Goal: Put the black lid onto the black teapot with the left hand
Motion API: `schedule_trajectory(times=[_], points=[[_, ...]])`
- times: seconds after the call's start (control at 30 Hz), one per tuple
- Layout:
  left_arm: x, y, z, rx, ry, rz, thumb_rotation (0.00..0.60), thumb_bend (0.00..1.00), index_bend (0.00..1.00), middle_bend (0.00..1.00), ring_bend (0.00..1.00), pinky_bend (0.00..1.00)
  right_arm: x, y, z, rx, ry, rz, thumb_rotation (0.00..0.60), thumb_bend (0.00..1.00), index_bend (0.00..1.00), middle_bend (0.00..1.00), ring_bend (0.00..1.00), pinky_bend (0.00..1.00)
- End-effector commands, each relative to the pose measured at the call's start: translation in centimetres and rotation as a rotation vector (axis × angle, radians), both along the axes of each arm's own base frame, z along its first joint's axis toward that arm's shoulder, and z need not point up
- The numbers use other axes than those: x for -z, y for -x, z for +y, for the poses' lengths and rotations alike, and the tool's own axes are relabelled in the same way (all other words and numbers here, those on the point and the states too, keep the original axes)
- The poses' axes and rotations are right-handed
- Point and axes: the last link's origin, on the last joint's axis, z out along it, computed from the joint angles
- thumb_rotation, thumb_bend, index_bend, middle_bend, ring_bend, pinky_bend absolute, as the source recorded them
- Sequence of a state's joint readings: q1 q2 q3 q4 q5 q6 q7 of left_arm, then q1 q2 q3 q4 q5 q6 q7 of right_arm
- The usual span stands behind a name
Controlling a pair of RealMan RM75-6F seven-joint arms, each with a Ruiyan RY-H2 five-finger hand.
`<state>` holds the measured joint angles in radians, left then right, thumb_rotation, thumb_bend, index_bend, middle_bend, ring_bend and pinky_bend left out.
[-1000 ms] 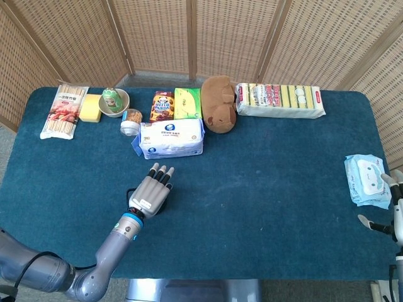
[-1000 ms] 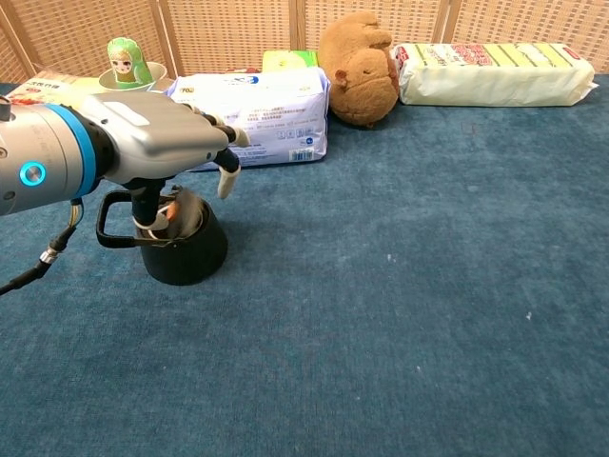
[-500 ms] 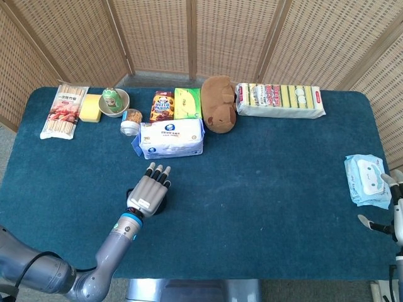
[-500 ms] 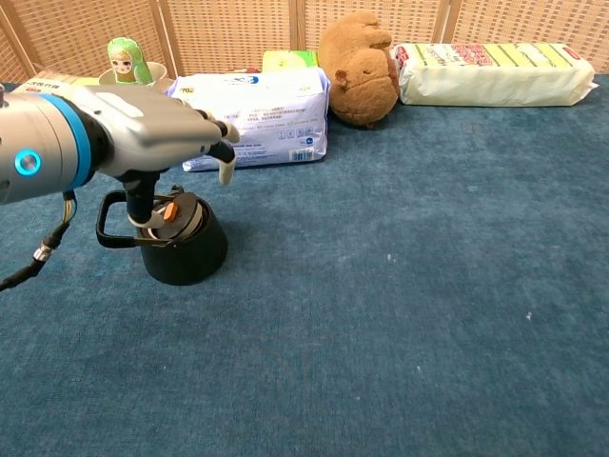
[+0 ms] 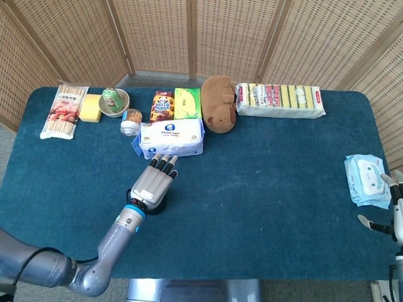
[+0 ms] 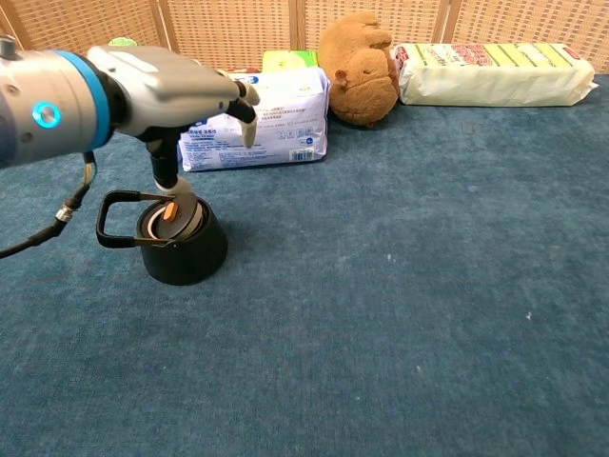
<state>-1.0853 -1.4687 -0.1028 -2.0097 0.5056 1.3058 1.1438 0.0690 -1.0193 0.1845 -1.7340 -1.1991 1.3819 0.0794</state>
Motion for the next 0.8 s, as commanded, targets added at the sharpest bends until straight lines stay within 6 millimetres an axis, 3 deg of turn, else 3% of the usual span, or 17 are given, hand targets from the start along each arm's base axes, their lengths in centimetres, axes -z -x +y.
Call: schedule_trajectory(times=[0.03,0.53,0.8], points=[[0.6,0.0,0.4,-0.005,0.003,0.007,0.6,0.26,0.23,0.0,0.0,0.05,0.0,0.0,0.0,0.001,0.001,-0.001,0.6,0.06,0.13,0.01,0.0,0.0],[2.4,0.2,1.2,-0.002,0.001,0.029,0.6,0.25,0.24,0.0,0.0,0.05,0.0,0.0,0.0,0.002,-0.001,-0.002,0.6,0.06,0.13,0.01,0.0,0.0],[2.1,0.5,0.9,-0.008,0.0,0.034,0.6,0.25,0.23,0.0,0.0,0.05,0.0,0.0,0.0,0.001,-0.004,-0.003,0.6,0.06,0.13,0.01,0.0,0.0]])
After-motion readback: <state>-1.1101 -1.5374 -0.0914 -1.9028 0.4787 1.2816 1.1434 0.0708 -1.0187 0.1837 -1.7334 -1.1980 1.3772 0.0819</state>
